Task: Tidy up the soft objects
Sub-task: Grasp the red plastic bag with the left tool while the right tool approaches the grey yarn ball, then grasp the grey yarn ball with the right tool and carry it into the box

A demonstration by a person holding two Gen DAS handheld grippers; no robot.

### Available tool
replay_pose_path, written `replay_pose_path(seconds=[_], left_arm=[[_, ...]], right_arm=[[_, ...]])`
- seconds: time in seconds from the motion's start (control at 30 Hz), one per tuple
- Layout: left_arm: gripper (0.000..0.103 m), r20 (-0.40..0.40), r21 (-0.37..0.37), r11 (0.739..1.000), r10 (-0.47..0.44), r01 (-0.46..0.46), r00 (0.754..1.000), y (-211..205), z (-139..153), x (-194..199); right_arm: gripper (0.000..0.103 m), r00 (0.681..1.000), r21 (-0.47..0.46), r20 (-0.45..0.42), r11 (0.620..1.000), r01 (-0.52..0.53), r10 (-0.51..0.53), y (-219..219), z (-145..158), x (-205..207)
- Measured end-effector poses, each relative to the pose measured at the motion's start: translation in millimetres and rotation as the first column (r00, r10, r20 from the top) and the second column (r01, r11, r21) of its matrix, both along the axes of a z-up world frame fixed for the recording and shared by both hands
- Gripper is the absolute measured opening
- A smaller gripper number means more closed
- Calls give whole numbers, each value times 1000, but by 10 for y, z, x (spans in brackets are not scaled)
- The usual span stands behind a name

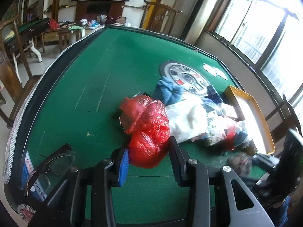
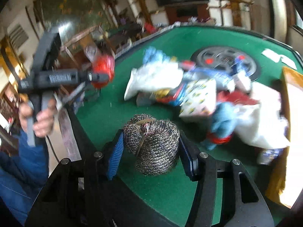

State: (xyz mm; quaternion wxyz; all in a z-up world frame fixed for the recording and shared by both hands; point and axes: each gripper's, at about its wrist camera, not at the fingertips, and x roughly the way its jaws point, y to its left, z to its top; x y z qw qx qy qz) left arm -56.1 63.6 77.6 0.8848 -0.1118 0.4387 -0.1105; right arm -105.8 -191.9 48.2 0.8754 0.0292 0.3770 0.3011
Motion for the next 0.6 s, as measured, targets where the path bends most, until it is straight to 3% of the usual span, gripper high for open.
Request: replay_pose_path(seconds=[0.17,0.33,0.6], left_arm=[[38,23,14,998,-65,64,998,-266,95,-48],[38,33,50,989,-141,140,989,-630,209,-61],[39,55,123,940,-328,320,943,-1503,499,-54]], right_arm=[[55,991,77,55,990,118,-123,-385,185,-108],[55,969,150,44,960,236,-245,-808,241,-138],[55,905,248,1,877,411,-425,-1600,372,-195]])
